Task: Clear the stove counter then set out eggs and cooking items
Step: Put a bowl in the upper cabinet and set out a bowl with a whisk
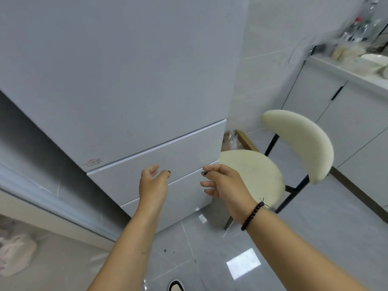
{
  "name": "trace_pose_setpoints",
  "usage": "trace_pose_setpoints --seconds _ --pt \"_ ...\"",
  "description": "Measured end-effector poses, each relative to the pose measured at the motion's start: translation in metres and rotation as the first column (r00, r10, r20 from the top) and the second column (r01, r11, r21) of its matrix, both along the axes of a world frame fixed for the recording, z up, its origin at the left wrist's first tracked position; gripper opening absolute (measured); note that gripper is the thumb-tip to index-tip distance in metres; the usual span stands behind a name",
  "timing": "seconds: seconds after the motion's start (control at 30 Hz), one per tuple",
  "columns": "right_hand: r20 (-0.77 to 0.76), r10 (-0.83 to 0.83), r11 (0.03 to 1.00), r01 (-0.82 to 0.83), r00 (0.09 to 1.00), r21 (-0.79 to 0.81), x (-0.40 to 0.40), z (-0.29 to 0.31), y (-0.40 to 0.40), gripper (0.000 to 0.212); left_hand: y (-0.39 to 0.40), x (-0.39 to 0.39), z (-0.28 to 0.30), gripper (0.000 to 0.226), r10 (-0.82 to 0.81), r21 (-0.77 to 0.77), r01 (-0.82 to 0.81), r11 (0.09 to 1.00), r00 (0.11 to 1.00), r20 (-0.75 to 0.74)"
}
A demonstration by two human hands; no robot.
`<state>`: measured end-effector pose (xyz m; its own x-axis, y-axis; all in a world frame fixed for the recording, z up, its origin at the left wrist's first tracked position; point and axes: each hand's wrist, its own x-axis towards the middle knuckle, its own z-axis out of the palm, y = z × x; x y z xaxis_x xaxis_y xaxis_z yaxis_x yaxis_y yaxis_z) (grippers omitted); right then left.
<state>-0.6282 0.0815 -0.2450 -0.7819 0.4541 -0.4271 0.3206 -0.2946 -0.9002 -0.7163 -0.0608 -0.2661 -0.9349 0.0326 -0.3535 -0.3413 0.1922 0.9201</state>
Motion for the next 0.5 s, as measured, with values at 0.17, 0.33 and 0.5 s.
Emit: trace_pose_setpoints --seconds 0.17,0.33,0.5 --pt "-0.010 -0.133 0.991 0.133 0.991 0.005 0.046 0.006 0.056 0.014 0.072 0.040 0.004 0.034 -0.162 0.020 0.162 0.987 0.987 0.016" --pt "-0.005 -0.311 0.950 0.311 0.950 0.028 0.099 0.005 0.096 0.015 0.136 0.075 0.004 0.025 -0.393 0.030 0.392 0.919 0.919 0.039" --pt "0.003 -0.573 0.819 0.573 0.819 0.015 0.150 0.003 0.114 0.014 0.181 0.110 0.001 0.029 -0.691 0.053 0.689 0.723 0.720 0.066"
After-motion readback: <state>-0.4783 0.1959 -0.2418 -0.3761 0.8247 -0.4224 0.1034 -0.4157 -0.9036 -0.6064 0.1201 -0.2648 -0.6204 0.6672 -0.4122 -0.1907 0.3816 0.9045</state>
